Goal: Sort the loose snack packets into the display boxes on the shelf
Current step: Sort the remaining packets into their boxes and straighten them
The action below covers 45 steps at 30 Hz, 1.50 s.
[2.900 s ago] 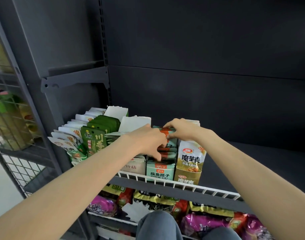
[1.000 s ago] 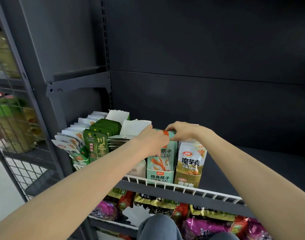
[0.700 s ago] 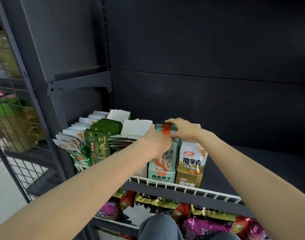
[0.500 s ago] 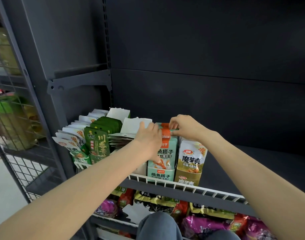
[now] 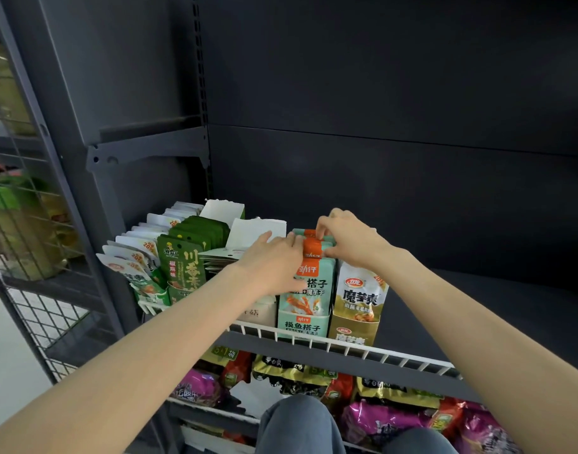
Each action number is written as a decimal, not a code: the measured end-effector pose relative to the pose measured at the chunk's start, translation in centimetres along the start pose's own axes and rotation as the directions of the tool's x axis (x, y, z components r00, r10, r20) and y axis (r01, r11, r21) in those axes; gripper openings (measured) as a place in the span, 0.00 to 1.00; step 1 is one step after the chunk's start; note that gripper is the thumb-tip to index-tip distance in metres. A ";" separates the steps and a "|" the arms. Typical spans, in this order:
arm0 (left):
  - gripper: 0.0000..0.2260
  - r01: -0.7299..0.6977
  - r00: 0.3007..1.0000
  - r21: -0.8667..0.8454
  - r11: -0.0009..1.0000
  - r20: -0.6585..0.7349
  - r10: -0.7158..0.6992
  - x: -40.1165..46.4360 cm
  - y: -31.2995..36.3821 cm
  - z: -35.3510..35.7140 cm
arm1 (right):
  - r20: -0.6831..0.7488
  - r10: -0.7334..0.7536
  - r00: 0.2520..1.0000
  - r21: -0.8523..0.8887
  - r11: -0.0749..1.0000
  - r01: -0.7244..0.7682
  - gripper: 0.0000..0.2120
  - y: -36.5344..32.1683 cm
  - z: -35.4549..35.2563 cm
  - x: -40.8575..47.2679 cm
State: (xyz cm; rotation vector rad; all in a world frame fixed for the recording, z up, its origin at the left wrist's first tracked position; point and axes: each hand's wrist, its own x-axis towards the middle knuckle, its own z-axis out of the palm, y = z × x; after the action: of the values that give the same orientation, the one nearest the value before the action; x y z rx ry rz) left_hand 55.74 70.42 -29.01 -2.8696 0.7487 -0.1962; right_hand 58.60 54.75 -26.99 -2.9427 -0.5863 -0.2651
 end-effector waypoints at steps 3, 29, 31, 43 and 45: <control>0.27 -0.028 0.996 -0.053 0.998 -0.084 0.024 -0.6 -0.7 0.0 | 0.056 0.001 0.998 0.054 0.999 -0.004 0.09 -0.4 0.0 0.1; 0.31 -0.043 0.999 0.087 0.995 -0.011 0.044 -1.7 -0.2 1.4 | 0.352 -0.069 0.934 0.241 0.970 -0.018 0.05 -0.9 -0.1 0.5; 0.30 -0.021 1.000 0.072 0.997 0.004 0.020 -1.2 -0.2 1.4 | 0.338 -0.061 0.939 0.192 0.981 -0.005 0.07 -0.8 -0.1 0.7; 0.36 0.132 0.964 -0.189 0.973 0.252 -0.082 1.8 0.4 0.2 | 0.409 0.052 0.911 -0.024 0.999 -0.046 0.30 -2.9 -0.8 -1.8; 0.36 0.145 0.955 -0.266 0.953 0.288 -0.065 1.8 0.4 0.1 | 0.408 0.033 0.912 -0.031 0.999 -0.022 0.30 -3.0 -0.8 -1.9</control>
State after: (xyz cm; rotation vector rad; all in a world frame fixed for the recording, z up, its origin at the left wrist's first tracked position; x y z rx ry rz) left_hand 57.11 69.21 -29.02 -3.1137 0.6120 0.3232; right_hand 55.59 56.67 -26.26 -3.0418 -0.5889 0.3620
